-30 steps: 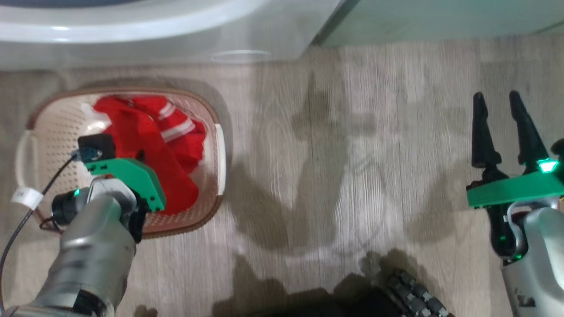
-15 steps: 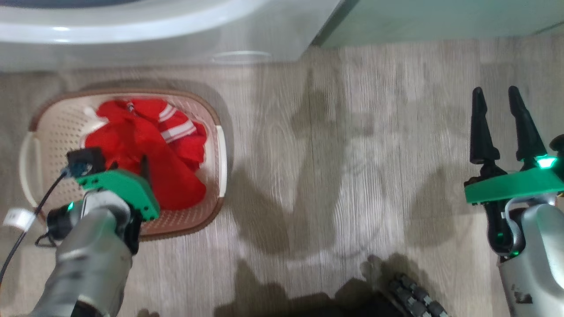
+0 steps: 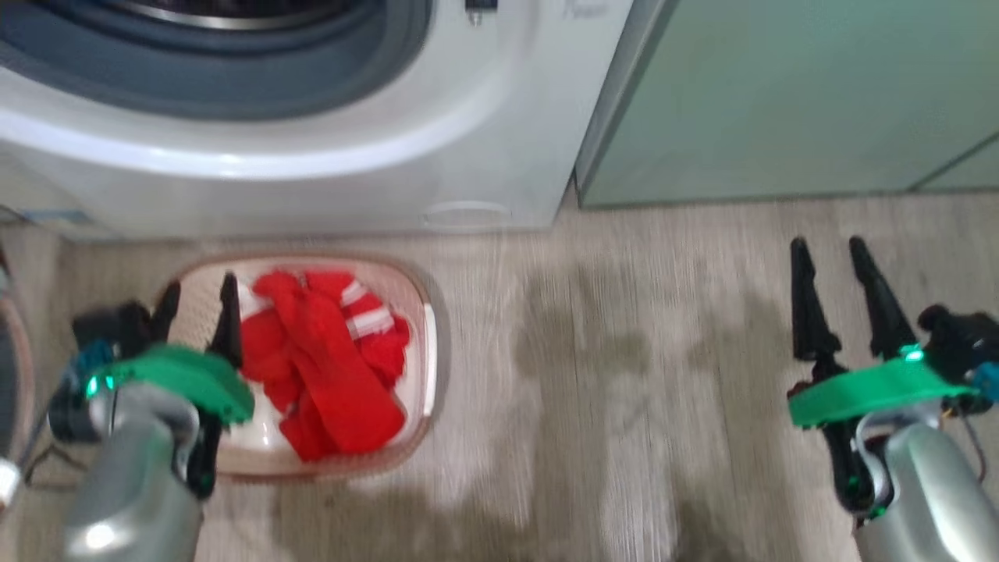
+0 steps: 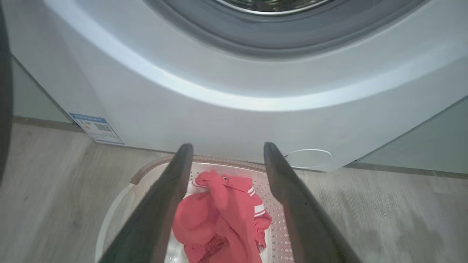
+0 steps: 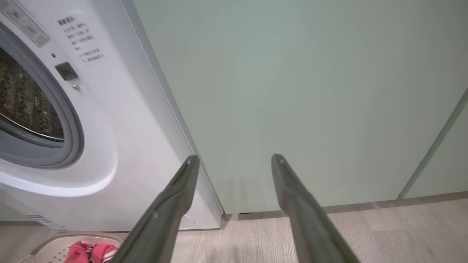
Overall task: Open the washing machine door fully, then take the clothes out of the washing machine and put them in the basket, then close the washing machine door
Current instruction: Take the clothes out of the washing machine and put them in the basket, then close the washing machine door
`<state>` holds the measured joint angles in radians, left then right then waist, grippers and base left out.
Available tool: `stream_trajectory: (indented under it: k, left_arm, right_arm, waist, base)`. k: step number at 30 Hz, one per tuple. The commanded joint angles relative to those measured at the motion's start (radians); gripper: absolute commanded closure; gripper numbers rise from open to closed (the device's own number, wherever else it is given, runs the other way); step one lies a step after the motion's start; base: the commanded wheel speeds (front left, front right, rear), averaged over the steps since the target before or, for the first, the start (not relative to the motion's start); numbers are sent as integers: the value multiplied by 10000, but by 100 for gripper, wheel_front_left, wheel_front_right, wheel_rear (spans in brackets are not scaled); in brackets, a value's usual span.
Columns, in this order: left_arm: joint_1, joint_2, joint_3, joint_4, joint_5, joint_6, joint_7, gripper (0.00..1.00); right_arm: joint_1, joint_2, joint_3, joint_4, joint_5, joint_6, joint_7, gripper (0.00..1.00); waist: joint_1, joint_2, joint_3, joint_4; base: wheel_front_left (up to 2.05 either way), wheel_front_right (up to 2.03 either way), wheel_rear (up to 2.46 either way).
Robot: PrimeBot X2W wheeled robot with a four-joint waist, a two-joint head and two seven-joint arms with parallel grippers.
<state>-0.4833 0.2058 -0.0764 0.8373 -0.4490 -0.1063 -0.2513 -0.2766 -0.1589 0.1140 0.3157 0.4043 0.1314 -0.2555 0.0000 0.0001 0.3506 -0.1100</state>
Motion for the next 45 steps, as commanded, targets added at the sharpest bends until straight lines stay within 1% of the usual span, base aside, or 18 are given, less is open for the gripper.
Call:
stream_trajectory:
  k: [1, 5, 9, 14, 18, 28, 39, 45]
  left_arm:
    - [620, 355, 574, -862, 451, -61, -103, 0]
    - [1787, 117, 1131, -2298, 1122, -150, -103, 0]
    - [2817, -145, 1535, -3431, 1492, -212, -104, 0]
    - [3689, -331, 1785, -4221, 1734, -234, -104, 0]
    - [4227, -407, 1702, -4791, 1775, -240, -104, 0]
    - [4287, -325, 1416, -4923, 1814, -242, -104, 0]
    - [4200, -460, 1603, -4830, 2089, -243, -104, 0]
    - [4170, -587, 1781, -4768, 2297, -243, -105, 0]
  right_arm:
    - [309, 25, 176, -211, -103, -7, -63, 0]
    - [736, 122, 151, -119, -168, -7, -63, 0]
    - [1254, 232, 18, -80, -263, -7, -63, 0]
    - [1691, 322, -101, -75, -343, -7, -63, 0]
    - [1839, 352, -217, -74, -429, -7, -63, 0]
    - [1954, 390, -279, -9, -541, -7, -63, 0]
    - [1967, 419, -330, -2, -513, -7, -63, 0]
    - [1996, 436, -334, -5, -496, -7, -63, 0]
  waist:
    - [0, -1, -1067, 14]
    - [0, -1, -1848, -48]
    - [0, -1, -2623, -63]
    - [0, -1, -3247, -112]
    - [0, -1, -3641, -162]
    - [0, -1, -3943, -247]
    - [0, -1, -3881, -231]
    - [0, -1, -3862, -189]
  base:
    - [0, 0, 0]
    - [0, 0, 0]
    - [0, 0, 0]
    - [0, 0, 0]
    - [0, 0, 0]
    - [0, 0, 0]
    - [0, 0, 0]
    - [-82, 48, 34]
